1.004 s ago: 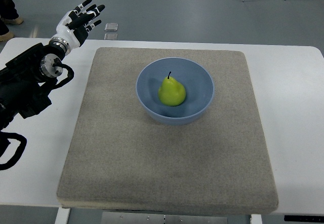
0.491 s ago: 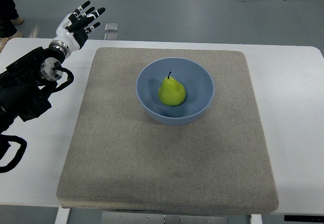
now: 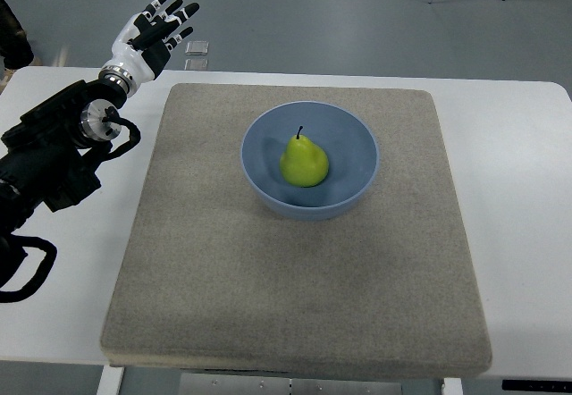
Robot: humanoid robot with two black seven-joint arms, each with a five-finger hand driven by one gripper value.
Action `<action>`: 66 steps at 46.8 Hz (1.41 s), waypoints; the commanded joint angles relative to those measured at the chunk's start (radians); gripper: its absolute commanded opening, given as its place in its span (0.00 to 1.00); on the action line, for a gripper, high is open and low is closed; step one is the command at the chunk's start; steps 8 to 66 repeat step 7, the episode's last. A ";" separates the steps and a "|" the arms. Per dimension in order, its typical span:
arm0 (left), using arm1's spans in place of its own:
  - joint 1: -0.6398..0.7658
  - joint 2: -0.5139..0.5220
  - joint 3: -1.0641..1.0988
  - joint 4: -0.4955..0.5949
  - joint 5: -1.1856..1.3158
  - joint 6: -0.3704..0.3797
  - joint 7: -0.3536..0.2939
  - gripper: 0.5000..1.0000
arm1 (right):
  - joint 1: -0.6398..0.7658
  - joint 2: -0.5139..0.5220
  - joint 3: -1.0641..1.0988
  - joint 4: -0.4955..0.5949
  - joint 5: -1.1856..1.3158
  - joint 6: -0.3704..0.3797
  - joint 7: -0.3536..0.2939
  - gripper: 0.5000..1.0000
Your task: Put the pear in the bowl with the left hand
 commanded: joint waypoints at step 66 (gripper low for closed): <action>-0.003 0.005 0.002 0.002 0.004 0.002 -0.001 0.92 | -0.002 0.000 -0.002 0.010 -0.003 0.001 0.000 0.85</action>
